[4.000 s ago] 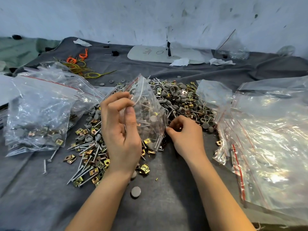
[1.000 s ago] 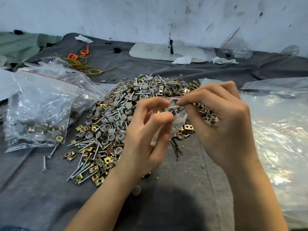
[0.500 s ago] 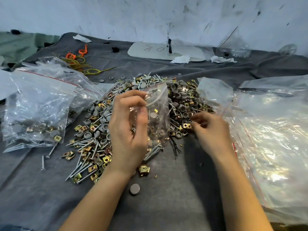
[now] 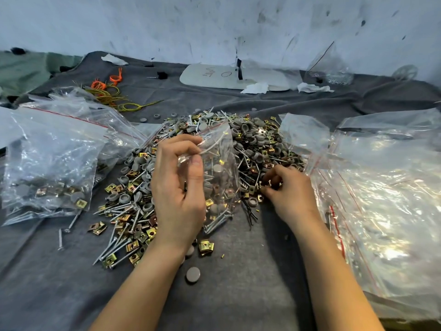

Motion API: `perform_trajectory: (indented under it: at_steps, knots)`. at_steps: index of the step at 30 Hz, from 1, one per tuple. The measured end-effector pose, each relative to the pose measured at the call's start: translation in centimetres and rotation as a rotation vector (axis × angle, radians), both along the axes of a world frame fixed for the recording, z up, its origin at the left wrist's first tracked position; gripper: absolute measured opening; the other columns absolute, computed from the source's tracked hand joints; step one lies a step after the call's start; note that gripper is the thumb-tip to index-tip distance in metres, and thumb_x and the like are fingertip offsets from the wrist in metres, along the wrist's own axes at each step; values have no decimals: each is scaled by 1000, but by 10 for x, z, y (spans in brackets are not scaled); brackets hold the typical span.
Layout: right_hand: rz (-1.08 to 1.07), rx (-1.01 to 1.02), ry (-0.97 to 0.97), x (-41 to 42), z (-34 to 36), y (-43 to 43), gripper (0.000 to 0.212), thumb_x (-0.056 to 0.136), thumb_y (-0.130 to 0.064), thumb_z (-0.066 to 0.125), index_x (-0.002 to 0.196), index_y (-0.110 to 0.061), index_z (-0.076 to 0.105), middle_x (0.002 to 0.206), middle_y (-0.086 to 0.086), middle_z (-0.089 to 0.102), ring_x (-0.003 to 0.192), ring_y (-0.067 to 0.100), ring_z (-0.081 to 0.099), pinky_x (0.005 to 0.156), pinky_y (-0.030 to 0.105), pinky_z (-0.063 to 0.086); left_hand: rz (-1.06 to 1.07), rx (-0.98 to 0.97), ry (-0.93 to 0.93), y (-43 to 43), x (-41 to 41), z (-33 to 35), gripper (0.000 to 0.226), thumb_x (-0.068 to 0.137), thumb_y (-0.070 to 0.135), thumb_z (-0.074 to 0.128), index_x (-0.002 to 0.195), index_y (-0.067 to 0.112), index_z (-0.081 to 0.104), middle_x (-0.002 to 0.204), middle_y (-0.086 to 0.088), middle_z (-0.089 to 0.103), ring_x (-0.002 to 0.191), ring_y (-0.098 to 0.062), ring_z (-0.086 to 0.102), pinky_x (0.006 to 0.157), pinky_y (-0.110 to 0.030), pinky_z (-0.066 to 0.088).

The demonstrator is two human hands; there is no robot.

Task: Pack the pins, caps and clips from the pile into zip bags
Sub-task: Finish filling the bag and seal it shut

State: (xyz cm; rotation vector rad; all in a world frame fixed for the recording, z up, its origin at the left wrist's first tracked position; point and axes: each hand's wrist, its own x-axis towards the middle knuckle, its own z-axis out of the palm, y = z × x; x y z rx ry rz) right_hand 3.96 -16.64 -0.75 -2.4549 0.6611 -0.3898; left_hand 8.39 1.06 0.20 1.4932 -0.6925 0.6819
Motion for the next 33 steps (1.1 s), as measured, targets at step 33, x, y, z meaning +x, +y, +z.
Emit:
perform_trajectory:
  at_steps: [33]
  knots:
    - [379,318,-910,-47,77,21,9,86,-18,68,87,-27,70,90,-5,65,85,8,61,72,18,47,-240,190,-239,-9,-20,0,9,103,16,43,103,10,50,116,-13,53,115,-20,53,97,-28,42]
